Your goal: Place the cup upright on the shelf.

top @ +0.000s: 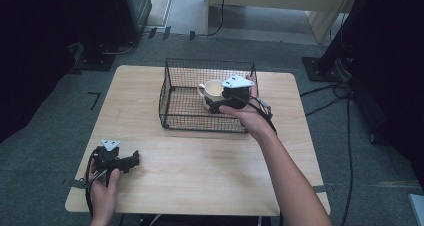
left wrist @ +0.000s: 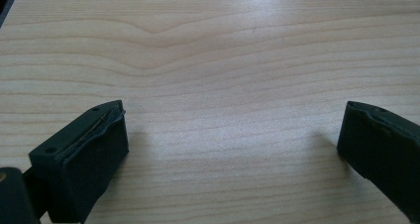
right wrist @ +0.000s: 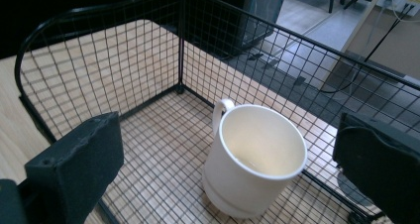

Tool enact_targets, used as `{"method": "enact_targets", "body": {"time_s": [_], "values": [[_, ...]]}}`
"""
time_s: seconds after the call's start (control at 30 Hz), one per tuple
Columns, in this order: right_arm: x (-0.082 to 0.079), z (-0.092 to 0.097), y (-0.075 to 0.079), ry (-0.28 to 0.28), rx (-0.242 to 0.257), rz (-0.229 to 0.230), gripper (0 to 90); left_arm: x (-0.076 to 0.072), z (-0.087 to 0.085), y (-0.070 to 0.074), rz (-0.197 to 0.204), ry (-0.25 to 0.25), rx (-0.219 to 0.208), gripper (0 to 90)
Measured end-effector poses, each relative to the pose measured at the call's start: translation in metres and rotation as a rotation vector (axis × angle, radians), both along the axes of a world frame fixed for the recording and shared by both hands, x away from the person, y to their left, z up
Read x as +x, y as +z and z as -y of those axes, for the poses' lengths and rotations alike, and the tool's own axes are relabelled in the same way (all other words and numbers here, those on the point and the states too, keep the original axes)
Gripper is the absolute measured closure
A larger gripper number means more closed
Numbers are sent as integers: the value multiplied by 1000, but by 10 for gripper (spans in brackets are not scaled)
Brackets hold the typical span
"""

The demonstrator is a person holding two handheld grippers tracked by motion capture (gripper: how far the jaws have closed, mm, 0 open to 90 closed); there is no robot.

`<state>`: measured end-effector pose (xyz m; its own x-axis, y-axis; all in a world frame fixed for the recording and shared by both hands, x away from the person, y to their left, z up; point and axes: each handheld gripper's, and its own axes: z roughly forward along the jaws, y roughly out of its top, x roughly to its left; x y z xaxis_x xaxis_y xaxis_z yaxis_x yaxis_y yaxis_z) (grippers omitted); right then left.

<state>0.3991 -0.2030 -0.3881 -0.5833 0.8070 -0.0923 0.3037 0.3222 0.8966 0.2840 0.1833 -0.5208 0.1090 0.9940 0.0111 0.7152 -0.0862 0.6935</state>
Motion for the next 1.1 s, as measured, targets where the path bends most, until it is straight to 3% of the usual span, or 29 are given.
{"method": "enact_targets", "body": {"time_s": [0.4,0.53,0.63,0.77,0.87,1.1], "values": [[-28,16,0,-9,3,8,0,0,0,0,3,1,-1,0],[-39,21,0,-5,-30,12,0,0,0,0,1,0,-1,0],[-48,25,1,4,-2,15,0,0,0,0,2,1,-1,0],[-59,30,-3,10,-16,18,0,0,0,0,2,1,-1,0],[-68,34,-6,21,7,12,0,0,0,0,2,1,-1,0],[-86,43,-14,23,4,3,0,0,0,0,1,1,-1,0]]}}
